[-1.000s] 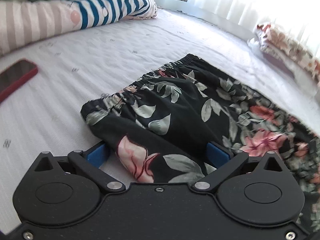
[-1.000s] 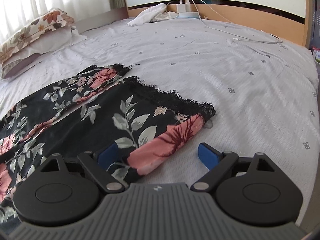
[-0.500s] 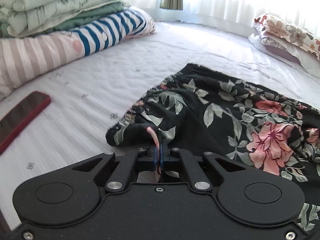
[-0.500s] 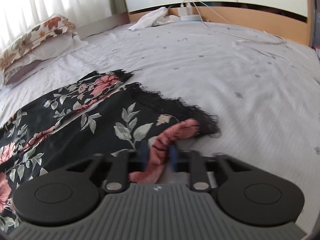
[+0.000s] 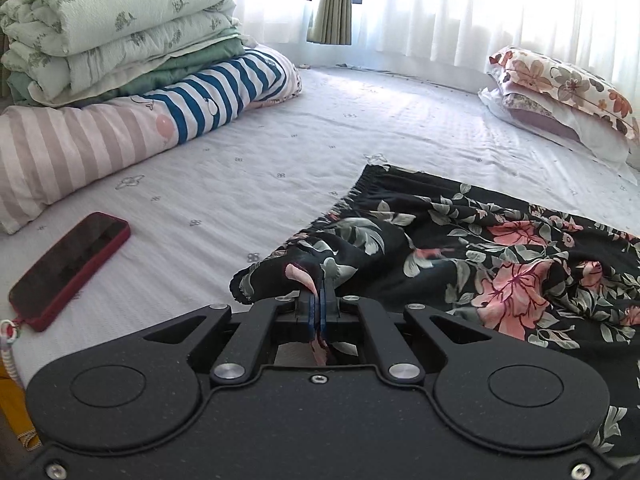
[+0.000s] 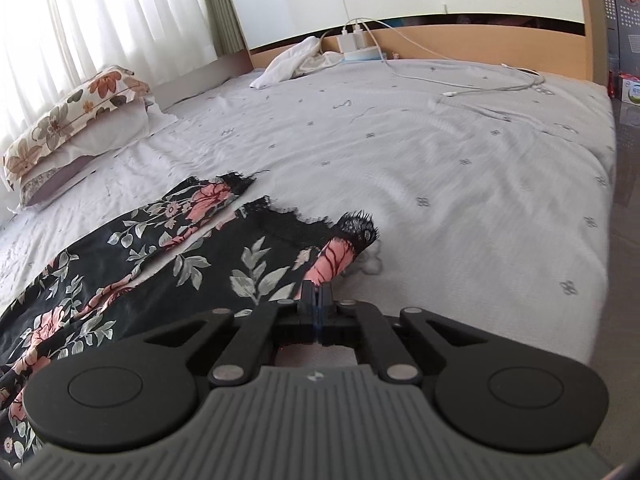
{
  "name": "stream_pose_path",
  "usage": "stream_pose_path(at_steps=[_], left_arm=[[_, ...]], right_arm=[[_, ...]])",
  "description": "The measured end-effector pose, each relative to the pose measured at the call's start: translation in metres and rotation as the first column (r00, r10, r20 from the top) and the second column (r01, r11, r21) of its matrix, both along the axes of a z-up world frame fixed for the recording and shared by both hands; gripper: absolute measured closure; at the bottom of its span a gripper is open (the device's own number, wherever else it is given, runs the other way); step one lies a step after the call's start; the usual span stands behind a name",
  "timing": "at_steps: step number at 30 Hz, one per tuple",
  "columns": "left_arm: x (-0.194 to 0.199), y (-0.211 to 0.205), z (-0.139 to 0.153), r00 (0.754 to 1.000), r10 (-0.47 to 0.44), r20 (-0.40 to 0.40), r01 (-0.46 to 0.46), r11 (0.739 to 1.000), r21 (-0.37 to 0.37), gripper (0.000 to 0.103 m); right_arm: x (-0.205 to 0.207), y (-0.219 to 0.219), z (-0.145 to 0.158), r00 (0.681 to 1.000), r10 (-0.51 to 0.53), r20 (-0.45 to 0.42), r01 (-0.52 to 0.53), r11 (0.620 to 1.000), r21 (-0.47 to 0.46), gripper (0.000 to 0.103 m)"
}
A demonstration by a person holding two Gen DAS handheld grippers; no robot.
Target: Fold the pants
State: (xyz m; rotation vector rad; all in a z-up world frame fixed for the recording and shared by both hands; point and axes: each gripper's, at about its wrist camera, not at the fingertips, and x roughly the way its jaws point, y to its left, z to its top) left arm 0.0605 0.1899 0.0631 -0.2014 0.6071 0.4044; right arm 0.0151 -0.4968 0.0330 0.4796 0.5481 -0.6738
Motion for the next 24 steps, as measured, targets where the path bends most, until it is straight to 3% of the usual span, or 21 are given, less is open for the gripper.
stream_pose_path(at_steps=[6, 9, 11, 13, 15, 17, 18, 21, 24], left_arm=[[-0.013, 0.009, -0.002, 1.000, -0.004, -0.014, 0.003, 1.000, -0.010, 0.100], [-0.014, 0.009, -0.009, 0.999, -0.004, -0.041, 0.004, 1.000, 0.004, 0.096], [-0.015, 0.010, -0.014, 0.998, 0.004, -0.060, -0.004, 1.000, 0.002, 0.090], [-0.015, 0.011, -0.019, 0.997, 0.005, -0.073, -0.007, 1.000, -0.023, 0.089], [-0.016, 0.012, -0.024, 0.997, 0.004, -0.083, -0.007, 0.999, -0.038, 0.079], [-0.017, 0.012, -0.028, 0.996, 0.001, -0.092, -0.004, 1.000, -0.029, 0.060], [-0.016, 0.008, -0.030, 0.995, -0.001, -0.096, -0.001, 1.000, -0.016, 0.060], [-0.013, 0.005, -0.036, 0.994, -0.008, -0.109, 0.007, 1.000, -0.006, 0.053], [-0.007, 0.008, -0.044, 0.993, 0.005, -0.118, -0.012, 0.998, -0.057, 0.045]], right_arm=[[-0.020, -0.007, 0.003, 1.000, -0.003, 0.015, 0.002, 0.999, 0.037, 0.097], [-0.023, -0.011, -0.002, 0.999, 0.017, 0.039, -0.021, 0.995, 0.098, 0.074], [-0.024, -0.014, -0.008, 0.997, 0.029, 0.069, -0.038, 0.989, 0.141, 0.038], [-0.022, -0.015, -0.016, 0.994, 0.035, 0.102, -0.053, 0.981, 0.185, 0.037], [-0.018, -0.015, -0.023, 0.993, 0.024, 0.118, -0.050, 0.975, 0.216, 0.033], [-0.012, -0.015, -0.030, 0.993, 0.000, 0.116, -0.029, 0.968, 0.247, 0.033], [-0.009, -0.015, -0.034, 0.993, -0.008, 0.120, -0.023, 0.966, 0.258, 0.033], [0.003, -0.012, -0.040, 0.993, -0.011, 0.115, -0.015, 0.975, 0.223, 0.033], [0.018, -0.009, -0.042, 0.996, -0.010, 0.083, -0.004, 0.986, 0.168, 0.033]])
